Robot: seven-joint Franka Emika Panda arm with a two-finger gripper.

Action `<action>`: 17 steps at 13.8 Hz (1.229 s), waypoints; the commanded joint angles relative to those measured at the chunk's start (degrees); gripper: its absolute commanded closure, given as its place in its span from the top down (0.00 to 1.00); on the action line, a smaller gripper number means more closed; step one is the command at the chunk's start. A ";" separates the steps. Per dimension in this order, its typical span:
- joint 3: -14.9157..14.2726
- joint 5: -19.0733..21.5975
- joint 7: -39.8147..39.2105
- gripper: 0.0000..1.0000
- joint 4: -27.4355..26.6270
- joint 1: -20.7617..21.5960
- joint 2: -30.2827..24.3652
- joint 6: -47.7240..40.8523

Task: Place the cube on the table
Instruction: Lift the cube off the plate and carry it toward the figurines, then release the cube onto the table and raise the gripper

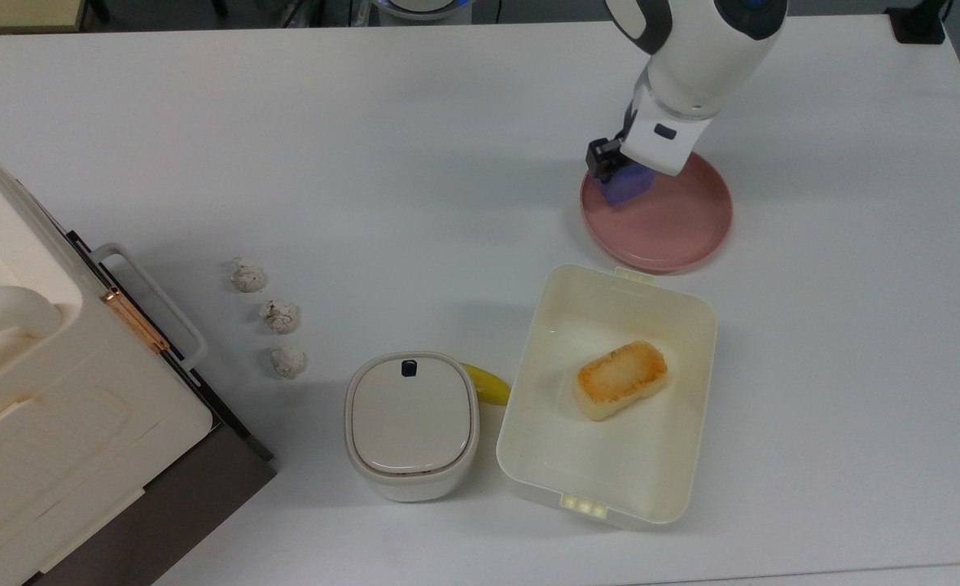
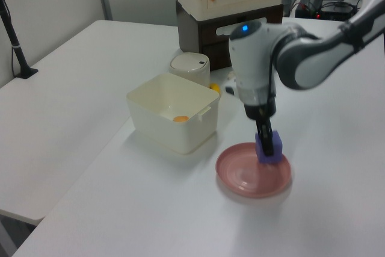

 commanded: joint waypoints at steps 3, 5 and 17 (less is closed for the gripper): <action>-11.73 0.80 -12.48 0.09 0.95 -4.72 -3.64 -2.67; -16.83 -1.49 -14.89 0.12 0.69 -6.05 -1.19 1.71; -14.40 -0.61 -9.27 1.00 1.38 -19.04 -12.24 -0.10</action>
